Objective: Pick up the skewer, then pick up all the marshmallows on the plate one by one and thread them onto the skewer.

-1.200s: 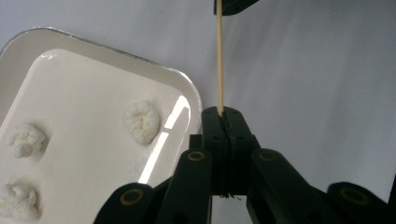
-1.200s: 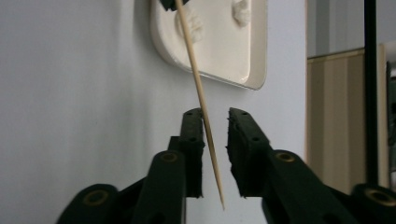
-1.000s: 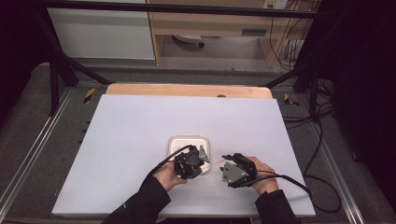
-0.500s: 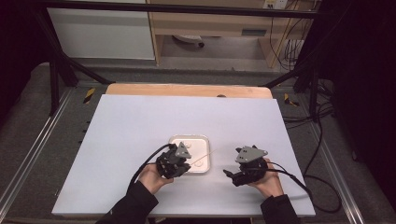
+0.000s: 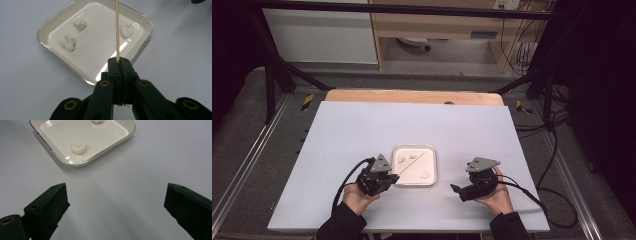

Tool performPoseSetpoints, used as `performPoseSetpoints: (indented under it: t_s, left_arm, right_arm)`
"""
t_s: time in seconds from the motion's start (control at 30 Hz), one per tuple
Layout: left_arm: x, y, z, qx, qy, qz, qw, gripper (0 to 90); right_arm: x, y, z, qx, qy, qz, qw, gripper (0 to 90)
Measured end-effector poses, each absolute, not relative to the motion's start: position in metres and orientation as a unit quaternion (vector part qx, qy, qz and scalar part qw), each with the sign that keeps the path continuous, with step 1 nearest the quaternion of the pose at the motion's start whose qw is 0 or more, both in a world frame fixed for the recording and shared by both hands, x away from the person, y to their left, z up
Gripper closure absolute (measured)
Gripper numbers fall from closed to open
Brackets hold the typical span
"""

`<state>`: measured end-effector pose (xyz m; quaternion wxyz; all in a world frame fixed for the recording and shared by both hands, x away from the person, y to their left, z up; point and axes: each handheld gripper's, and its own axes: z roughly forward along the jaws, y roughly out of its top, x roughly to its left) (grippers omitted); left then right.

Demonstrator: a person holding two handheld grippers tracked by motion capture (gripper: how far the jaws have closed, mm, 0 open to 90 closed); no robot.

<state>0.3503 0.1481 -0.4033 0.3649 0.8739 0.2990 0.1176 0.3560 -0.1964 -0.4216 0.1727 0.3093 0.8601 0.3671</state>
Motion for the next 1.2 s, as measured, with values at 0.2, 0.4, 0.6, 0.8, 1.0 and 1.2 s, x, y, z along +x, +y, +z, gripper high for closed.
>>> performPoseSetpoints:
  t_s: [0.2, 0.4, 0.6, 0.8, 1.0, 1.2]
  left_arm:
    - [0.342, 0.168, -0.406, 0.856, 0.316, 0.133, 0.387, 88.2]
    - [0.335, 0.183, -0.41, 0.842, 0.329, 0.14, 0.404, 88.2]
    - [0.331, 0.193, -0.418, 0.829, 0.343, 0.144, 0.418, 88.1]
    - [0.326, 0.199, -0.422, 0.821, 0.349, 0.146, 0.427, 88.1]
    - [0.322, 0.202, -0.424, 0.817, 0.35, 0.15, 0.434, 88.0]
    - [0.32, 0.202, -0.424, 0.814, 0.35, 0.153, 0.438, 88.0]
  right_arm:
    - [0.36, -0.193, -0.423, 0.323, 0.853, 0.382, 0.148, 5.2]
    - [0.362, -0.188, -0.42, 0.321, 0.851, 0.392, 0.136, 5.1]
    - [0.367, -0.176, -0.418, 0.325, 0.845, 0.406, 0.123, 4.9]
    - [0.372, -0.16, -0.417, 0.327, 0.838, 0.419, 0.122, 4.4]
    - [0.378, -0.144, -0.418, 0.331, 0.839, 0.413, 0.129, 4.0]
    - [0.384, -0.127, -0.424, 0.341, 0.845, 0.392, 0.131, 6.5]
